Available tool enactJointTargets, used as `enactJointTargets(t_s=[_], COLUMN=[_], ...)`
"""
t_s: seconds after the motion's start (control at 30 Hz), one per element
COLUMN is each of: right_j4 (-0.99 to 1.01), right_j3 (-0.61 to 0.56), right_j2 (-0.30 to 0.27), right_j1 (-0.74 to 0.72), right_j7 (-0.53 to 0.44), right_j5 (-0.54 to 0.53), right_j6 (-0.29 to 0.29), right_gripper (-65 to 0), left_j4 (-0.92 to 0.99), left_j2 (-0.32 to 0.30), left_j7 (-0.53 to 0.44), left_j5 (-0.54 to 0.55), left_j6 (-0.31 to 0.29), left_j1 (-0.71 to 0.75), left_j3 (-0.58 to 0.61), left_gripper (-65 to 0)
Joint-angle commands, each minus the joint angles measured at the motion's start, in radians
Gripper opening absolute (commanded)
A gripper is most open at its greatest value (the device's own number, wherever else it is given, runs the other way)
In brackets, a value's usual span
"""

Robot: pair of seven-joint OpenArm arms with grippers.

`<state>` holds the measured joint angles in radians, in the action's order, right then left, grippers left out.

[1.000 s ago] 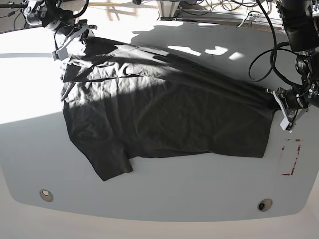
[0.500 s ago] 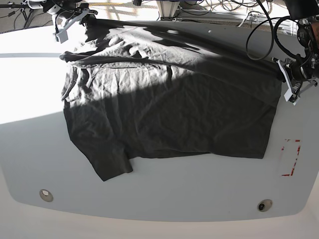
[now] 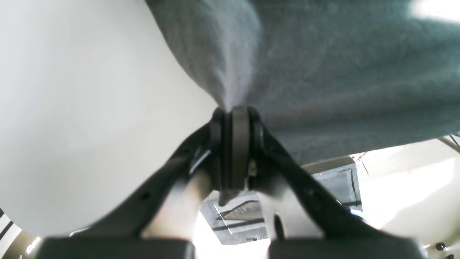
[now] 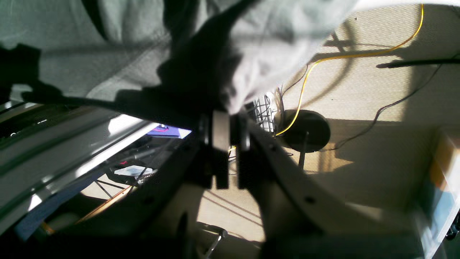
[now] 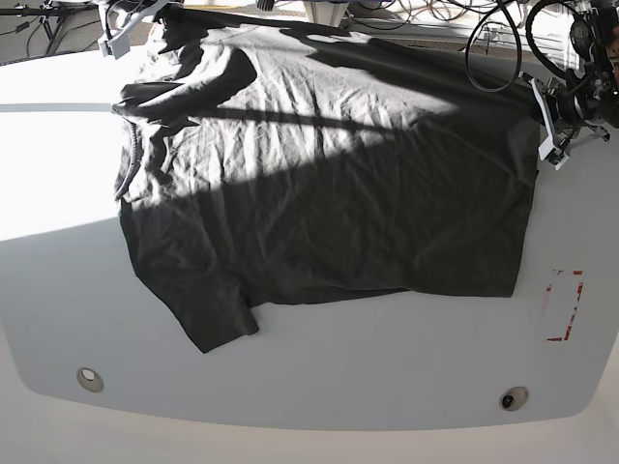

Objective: Fold the T-shirt properly
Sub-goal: 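Lift the held edge with both grippers and swing it away from the robot, then pull the held edge back toward the robot with both grippers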

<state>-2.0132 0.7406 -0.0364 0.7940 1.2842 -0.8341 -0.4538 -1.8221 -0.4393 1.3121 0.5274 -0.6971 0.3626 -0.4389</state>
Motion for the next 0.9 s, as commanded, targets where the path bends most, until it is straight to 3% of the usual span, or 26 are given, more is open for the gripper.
enactJointTargets(t_s=[0.0,0.47,0.87], right_j4=[-0.016,-0.013,-0.013], right_j3=[0.043,0.224,0.199], right_j2=[-0.01,-0.021,-0.041], right_j1=[0.017,-0.012,-0.17], right_j7=[-0.005,-0.002,0.062], right_j5=[0.005,-0.034,-0.035], right_j6=[-0.006,-0.001,-0.009], right_gripper=[-65.0,-65.0,-65.0], left_j4=[-0.017,-0.023,-0.014], left_j2=[-0.023,0.012,0.027], left_j7=[-0.001,0.001,0.033], left_j5=[-0.008,-0.008,-0.01], left_j6=[-0.001,-0.001,-0.001], left_j1=[-0.003,-0.014,-0.141], left_j3=[-0.011,-0.008,-0.008], left_gripper=[-63.5,-63.5,-63.5])
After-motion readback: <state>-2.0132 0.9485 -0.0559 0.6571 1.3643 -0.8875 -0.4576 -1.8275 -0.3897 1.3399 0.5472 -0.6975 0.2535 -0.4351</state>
